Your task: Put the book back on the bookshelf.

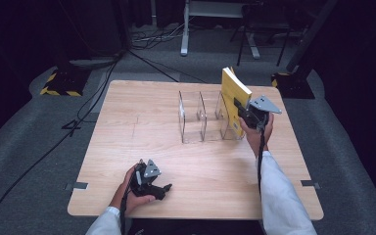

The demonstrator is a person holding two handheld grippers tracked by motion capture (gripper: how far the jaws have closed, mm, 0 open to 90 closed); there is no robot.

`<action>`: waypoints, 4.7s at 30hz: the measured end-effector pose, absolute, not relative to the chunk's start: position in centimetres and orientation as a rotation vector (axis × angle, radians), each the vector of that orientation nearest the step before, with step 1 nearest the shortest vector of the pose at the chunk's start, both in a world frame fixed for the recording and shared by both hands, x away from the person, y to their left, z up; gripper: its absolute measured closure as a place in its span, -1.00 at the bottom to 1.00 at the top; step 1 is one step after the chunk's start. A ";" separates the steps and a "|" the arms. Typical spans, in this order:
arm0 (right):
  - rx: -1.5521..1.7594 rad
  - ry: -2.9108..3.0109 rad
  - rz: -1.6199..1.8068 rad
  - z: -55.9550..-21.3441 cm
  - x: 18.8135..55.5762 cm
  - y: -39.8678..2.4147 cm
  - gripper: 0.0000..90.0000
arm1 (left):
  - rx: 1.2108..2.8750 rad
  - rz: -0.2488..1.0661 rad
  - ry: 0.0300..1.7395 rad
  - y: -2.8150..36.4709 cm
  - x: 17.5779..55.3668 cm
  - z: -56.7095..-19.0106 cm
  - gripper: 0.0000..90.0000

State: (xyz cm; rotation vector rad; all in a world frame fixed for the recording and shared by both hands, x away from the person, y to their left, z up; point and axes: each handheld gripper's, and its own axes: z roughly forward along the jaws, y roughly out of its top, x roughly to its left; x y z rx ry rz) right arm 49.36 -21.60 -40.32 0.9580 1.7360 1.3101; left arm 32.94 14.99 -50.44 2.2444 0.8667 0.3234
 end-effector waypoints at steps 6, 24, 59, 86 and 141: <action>0.972 1.745 1.311 -41.2 49.3 -21.6 0.69 | 2.244 0.323 0.867 15.0 32.9 -50.4 -0.67; 1.021 1.756 1.330 -41.8 48.6 -23.3 0.65 | 2.245 0.324 0.866 15.0 32.9 -50.4 -0.67; 0.906 1.973 1.171 -38.7 47.1 -26.1 0.39 | 2.245 0.324 0.866 15.0 32.9 -50.4 -0.67; 0.879 2.062 1.143 -38.1 45.8 -27.4 0.08 | 2.245 0.323 0.866 15.0 32.9 -50.4 -0.67; 0.746 2.309 0.882 -41.5 39.2 -30.2 -0.27 | 2.245 0.321 0.864 15.0 33.0 -50.4 -0.67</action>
